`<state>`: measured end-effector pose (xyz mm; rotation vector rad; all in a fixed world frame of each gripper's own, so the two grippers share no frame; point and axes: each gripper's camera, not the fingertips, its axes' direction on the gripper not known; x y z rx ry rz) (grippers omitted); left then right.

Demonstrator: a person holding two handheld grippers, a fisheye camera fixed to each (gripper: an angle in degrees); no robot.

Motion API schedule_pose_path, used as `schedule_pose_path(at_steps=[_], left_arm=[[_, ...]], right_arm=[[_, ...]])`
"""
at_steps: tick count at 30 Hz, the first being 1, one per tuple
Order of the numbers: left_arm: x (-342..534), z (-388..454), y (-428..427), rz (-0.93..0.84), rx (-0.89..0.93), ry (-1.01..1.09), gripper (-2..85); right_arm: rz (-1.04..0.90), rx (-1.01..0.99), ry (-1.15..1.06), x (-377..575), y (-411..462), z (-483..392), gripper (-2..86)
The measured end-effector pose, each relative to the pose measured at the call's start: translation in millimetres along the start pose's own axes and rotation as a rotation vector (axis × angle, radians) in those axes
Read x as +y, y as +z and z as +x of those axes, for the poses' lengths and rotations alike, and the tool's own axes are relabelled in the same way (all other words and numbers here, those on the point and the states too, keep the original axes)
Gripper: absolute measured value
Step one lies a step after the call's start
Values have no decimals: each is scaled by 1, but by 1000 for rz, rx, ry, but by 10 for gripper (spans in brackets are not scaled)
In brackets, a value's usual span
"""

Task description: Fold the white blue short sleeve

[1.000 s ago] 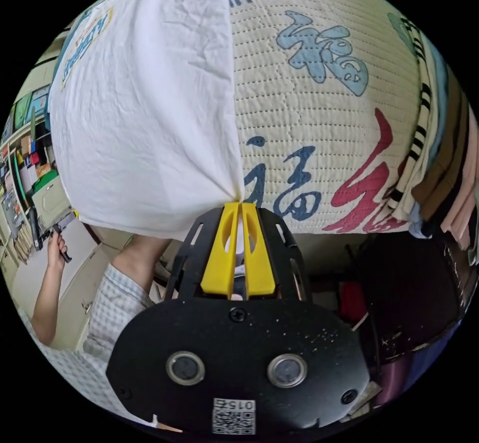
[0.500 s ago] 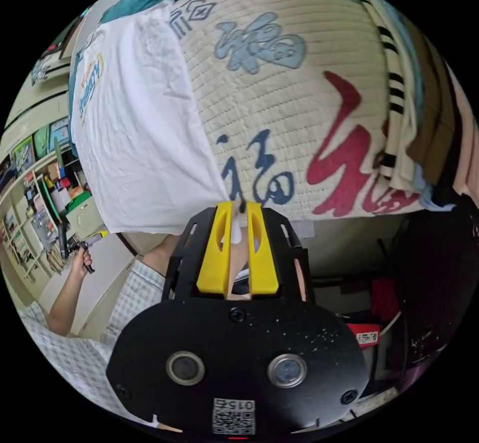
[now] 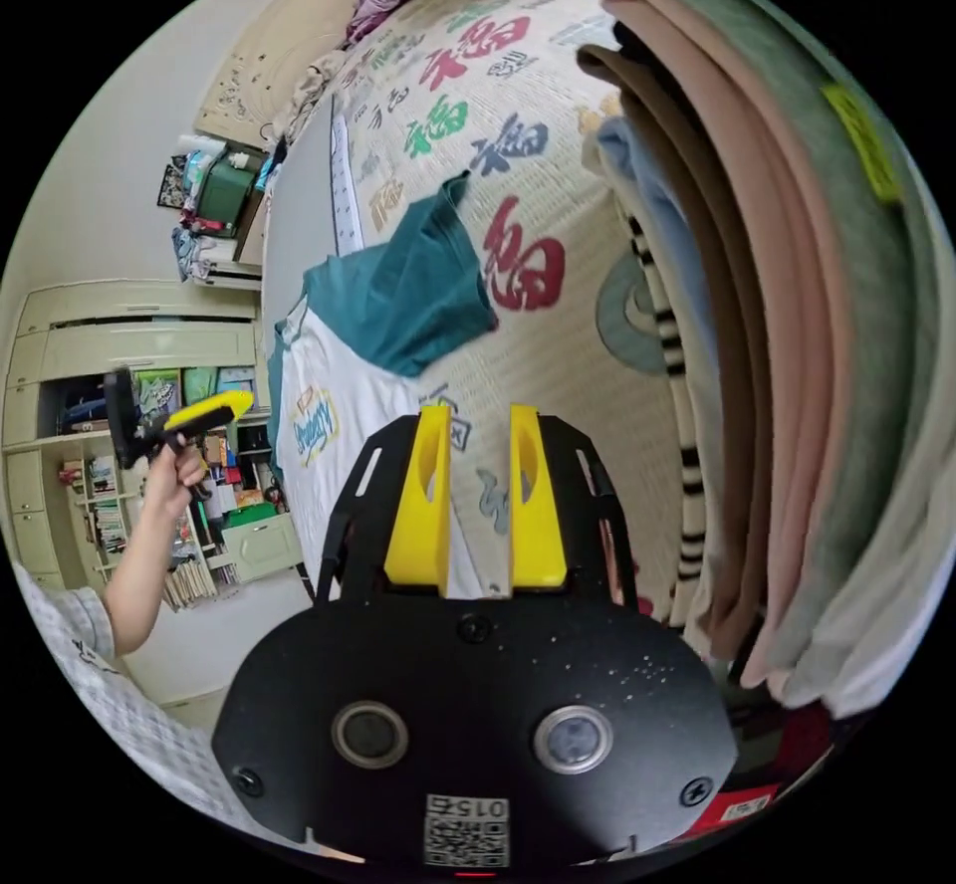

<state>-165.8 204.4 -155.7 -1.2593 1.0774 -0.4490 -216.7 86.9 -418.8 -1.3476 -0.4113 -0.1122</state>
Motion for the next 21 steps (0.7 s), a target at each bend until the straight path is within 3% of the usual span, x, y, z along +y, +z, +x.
schedule_pose_path(at_steps=[4,8,15,17,21], left_arm=[[-127,34,51,10,148,91,49],[-198,42,108,-80,230,31,50],[-230,51,161,-162,118,-50,80],[-230,52,167,-163,45,-65,60],[-224,41,167,-136,81,-115,18]], right_arm=[[-2,11,-28,-36,21,12,99],[-45,0,-9,-49,39,24,94],[37,-9,53,-46,26,54,51],[35,-10,50,-51,21,57,42],[33,17,14,-63,7,55,15]])
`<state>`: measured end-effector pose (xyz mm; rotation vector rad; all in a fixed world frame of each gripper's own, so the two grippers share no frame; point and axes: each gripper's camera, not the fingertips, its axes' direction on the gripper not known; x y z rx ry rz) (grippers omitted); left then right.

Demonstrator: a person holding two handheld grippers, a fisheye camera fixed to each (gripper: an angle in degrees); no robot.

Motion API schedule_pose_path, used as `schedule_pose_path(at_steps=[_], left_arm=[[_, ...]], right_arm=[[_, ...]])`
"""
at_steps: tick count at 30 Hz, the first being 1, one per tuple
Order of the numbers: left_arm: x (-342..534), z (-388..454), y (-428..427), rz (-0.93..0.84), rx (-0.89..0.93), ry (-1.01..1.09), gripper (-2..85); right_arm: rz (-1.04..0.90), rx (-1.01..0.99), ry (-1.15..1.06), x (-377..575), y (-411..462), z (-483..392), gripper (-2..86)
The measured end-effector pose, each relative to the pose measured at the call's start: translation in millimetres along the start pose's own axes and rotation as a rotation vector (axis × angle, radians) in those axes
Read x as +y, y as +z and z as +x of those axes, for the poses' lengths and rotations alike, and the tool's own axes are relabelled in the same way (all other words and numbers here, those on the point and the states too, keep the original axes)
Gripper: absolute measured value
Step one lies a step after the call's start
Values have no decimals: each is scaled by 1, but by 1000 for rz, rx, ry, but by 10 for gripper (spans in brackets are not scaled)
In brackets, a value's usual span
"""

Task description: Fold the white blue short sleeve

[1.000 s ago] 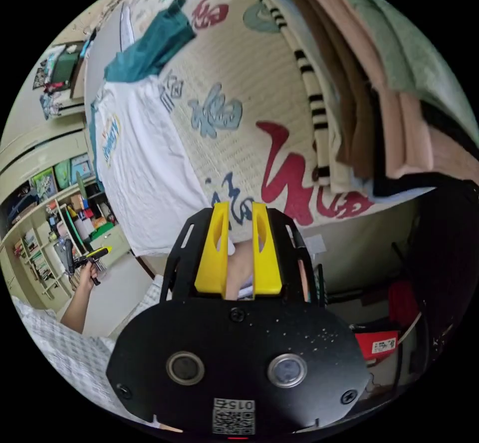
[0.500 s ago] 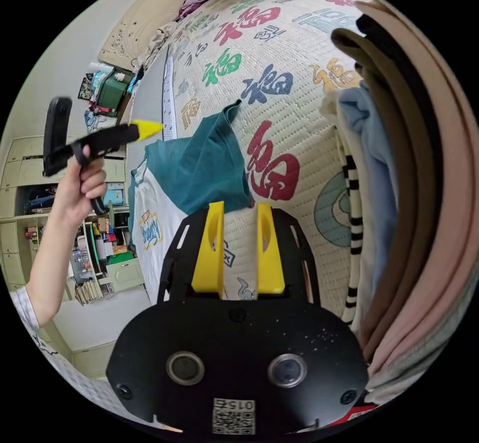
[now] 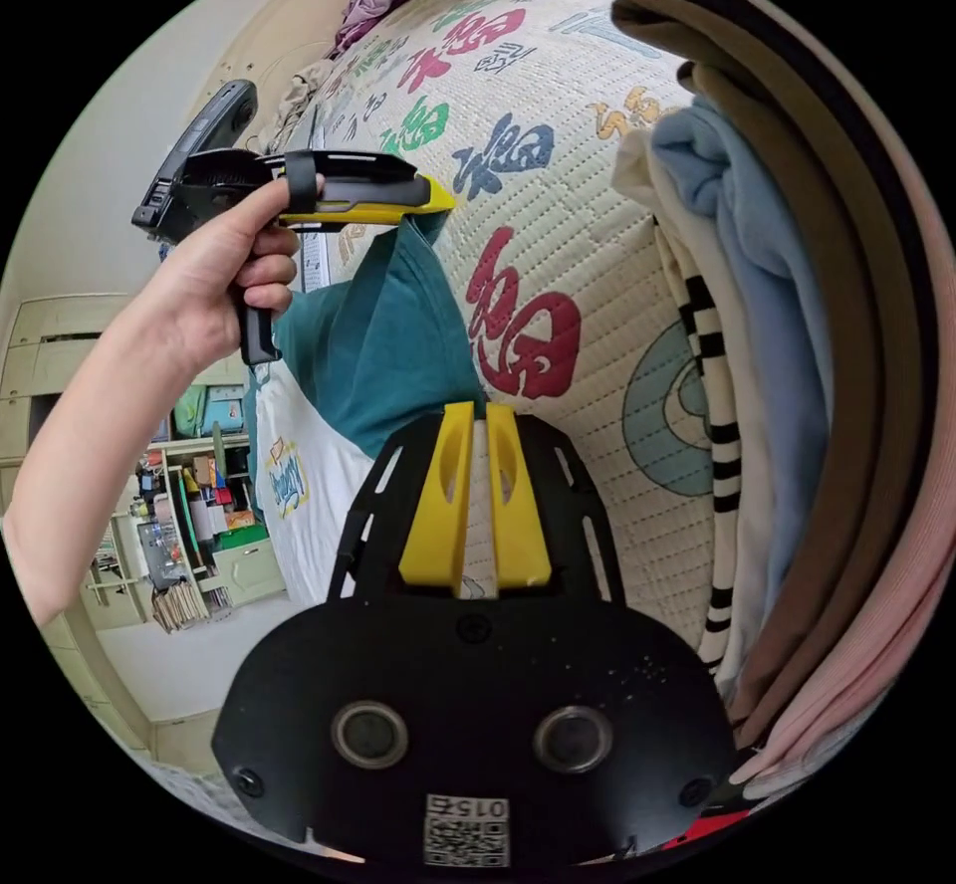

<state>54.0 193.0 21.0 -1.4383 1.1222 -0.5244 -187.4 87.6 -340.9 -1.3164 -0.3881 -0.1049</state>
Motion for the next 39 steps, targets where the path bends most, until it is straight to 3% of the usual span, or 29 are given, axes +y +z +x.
schedule_pose_path(at_steps=[6,11,15,20,22,25,32,39], left_arm=[[68,-33,-58,319,153,-84,-1],[206,-79,-121,538,180,-234,-4],[306,-109,-130,536,115,-415,-4],[402,-147,-86,367,104,-662,-1],[416,-155,-75,310,106,-697,5],[417,-164,-86,364,125,-681,19],[334,-174,-111,480,121,-474,27],[302,-175,-97,300,15,-406,18]], right_arm=[[25,-4,-159,-17,-52,-28,1],[15,-82,-384,-19,-103,-86,0],[-106,-103,-617,-12,-115,-150,3],[-321,-99,-663,-11,-96,-178,19],[-387,-67,-663,-19,-103,-184,55],[-345,-81,-602,-46,-142,-184,66],[-226,-19,-515,-119,-207,-222,68],[-323,169,-466,-152,-243,-301,57]])
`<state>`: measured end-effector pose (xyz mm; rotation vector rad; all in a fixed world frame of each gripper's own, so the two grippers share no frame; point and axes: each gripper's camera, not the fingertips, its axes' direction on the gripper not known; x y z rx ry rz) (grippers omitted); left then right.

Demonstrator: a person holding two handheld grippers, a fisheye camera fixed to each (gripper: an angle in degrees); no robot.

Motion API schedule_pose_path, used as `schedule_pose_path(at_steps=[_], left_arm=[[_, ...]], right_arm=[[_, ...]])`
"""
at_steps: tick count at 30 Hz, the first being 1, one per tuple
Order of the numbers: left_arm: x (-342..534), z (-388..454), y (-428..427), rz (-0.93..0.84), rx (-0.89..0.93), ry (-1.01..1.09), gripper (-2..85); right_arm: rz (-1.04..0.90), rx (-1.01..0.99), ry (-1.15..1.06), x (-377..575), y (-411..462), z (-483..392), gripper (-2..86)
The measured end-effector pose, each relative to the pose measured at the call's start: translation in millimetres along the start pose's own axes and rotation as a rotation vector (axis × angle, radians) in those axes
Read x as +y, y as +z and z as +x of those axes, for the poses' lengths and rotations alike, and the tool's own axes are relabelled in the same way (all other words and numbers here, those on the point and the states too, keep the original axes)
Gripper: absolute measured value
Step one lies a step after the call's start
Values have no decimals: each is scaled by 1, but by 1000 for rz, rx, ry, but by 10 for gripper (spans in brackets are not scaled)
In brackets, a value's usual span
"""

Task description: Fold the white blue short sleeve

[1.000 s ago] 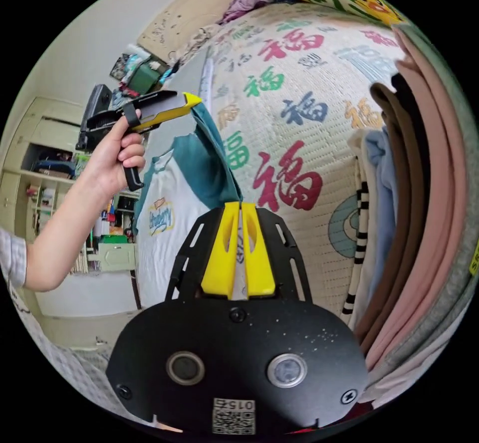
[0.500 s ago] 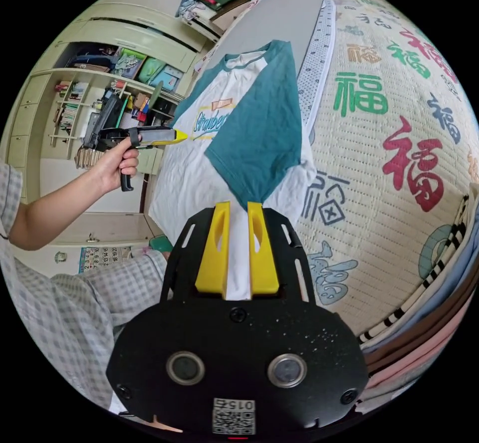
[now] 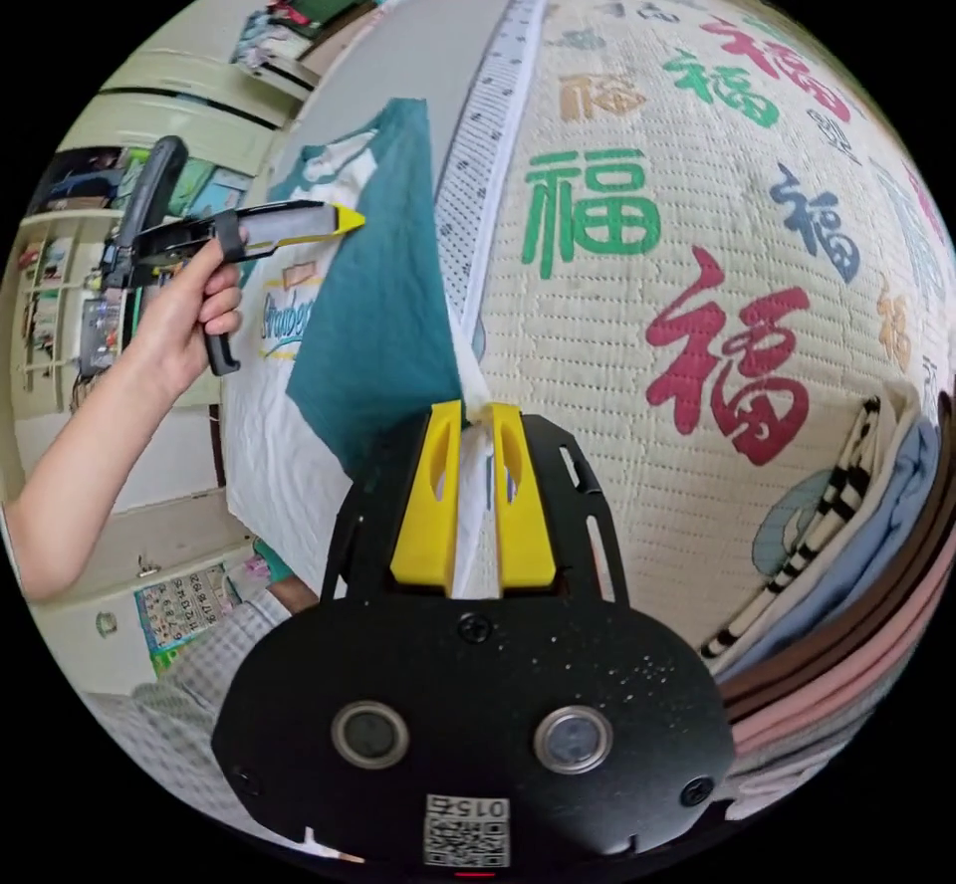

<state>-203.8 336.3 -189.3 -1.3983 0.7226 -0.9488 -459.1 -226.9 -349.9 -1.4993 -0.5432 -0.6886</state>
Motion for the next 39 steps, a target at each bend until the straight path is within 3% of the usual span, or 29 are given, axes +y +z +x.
schedule_pose_path(at_steps=[4,12,18,23,29,34,39], left_arm=[[49,-4,-40,28,33,36,7],[143,-55,-39,-174,-15,7,0],[168,-118,-72,-114,235,-84,-4],[230,-229,-154,119,395,-366,21],[315,-379,-223,367,407,-765,64],[330,-444,-243,437,431,-815,84],[313,-489,-232,416,545,-821,97]], right_arm=[[70,-40,-108,32,-76,-56,32],[-116,69,-77,29,-106,-135,-2],[-104,126,22,24,-199,-188,-4],[-40,127,-20,1,-284,-272,-3],[-26,58,-196,-120,-324,-429,11],[9,-28,-379,-259,-337,-586,55],[-85,26,-489,-362,-328,-701,73]])
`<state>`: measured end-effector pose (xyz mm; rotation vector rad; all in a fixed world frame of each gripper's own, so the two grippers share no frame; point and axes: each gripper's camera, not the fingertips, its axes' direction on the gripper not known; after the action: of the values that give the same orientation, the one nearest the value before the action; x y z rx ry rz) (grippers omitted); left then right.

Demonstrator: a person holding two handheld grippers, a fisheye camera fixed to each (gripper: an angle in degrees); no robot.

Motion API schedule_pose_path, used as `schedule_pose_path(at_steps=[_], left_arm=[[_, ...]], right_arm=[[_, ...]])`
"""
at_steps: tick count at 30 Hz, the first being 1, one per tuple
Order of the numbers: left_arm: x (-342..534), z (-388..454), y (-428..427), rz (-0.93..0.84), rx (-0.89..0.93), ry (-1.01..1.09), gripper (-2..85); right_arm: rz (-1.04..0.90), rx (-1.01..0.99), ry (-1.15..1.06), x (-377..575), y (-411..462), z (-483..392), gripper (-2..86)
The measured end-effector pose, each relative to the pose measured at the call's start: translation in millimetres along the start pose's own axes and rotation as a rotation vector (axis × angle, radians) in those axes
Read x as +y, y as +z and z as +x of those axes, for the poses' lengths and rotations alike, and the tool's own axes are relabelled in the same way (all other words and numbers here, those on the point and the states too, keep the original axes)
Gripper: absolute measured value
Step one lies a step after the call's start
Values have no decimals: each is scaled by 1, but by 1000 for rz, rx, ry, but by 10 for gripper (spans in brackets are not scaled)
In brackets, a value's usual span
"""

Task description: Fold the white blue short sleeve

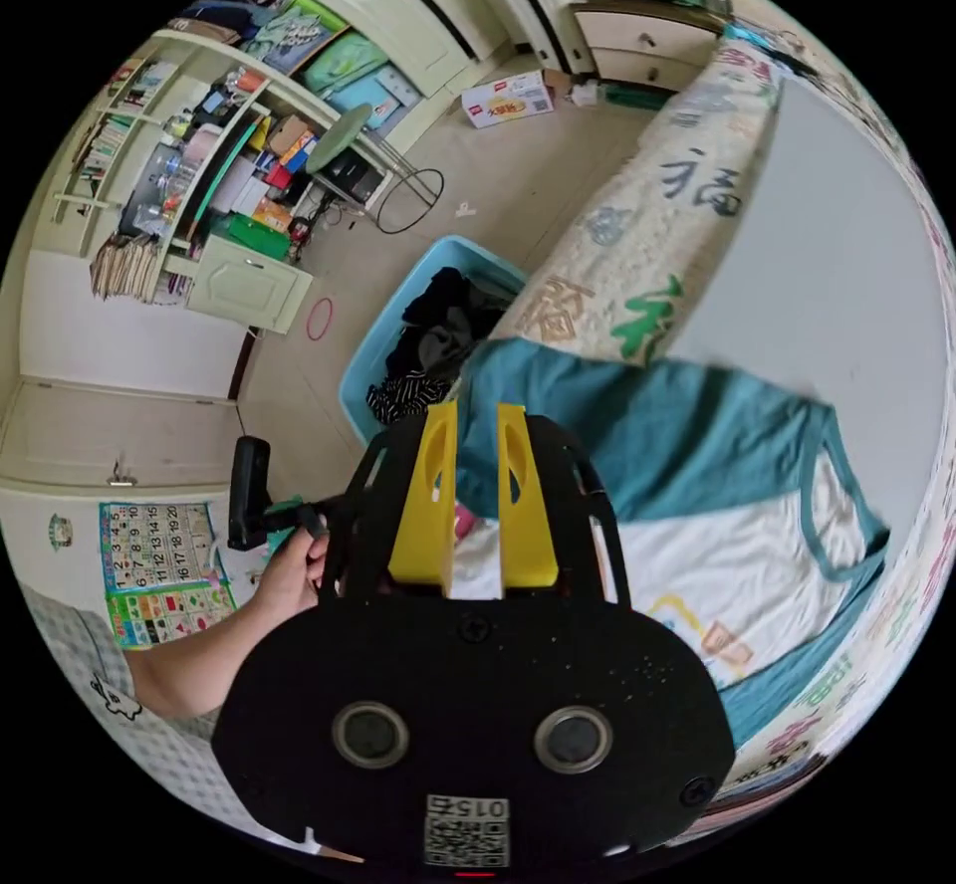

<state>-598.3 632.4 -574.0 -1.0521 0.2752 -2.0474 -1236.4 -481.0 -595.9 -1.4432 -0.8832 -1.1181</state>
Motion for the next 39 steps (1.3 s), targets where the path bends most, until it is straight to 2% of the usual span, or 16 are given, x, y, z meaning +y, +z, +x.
schedule_pose_path(at_steps=[4,10,13,15,18,21,24,26,28,32,36,39], left_arm=[[-19,-8,0,-52,8,-16,71],[-31,-19,-15,-100,104,-44,40],[-37,-9,-12,-145,143,-12,17],[-39,-2,-9,-172,106,4,8],[-39,4,-13,-162,91,16,0],[-36,12,-28,-128,64,38,-3],[-28,37,-47,-94,53,134,-4],[-15,72,-55,-98,40,285,-4],[-1,99,-52,-123,22,392,-3],[39,140,-8,-277,2,545,2],[71,143,50,-454,-110,562,23],[81,145,65,-518,-68,551,30]], right_arm=[[-151,139,-104,-97,17,-34,91],[-454,265,-208,-158,54,-62,91],[-451,332,-241,-159,37,-70,48],[-460,339,-254,-157,26,-69,16],[-452,247,-257,-152,-2,-64,-3],[-336,210,-233,-141,-49,-54,-7],[-173,164,-211,-111,-117,-38,-8],[-84,136,-189,-79,-162,-22,-8],[-10,147,-135,-16,-210,6,-7],[-23,250,9,98,-242,63,-2],[-169,257,265,214,-217,138,47],[-125,219,381,263,-210,166,63]])
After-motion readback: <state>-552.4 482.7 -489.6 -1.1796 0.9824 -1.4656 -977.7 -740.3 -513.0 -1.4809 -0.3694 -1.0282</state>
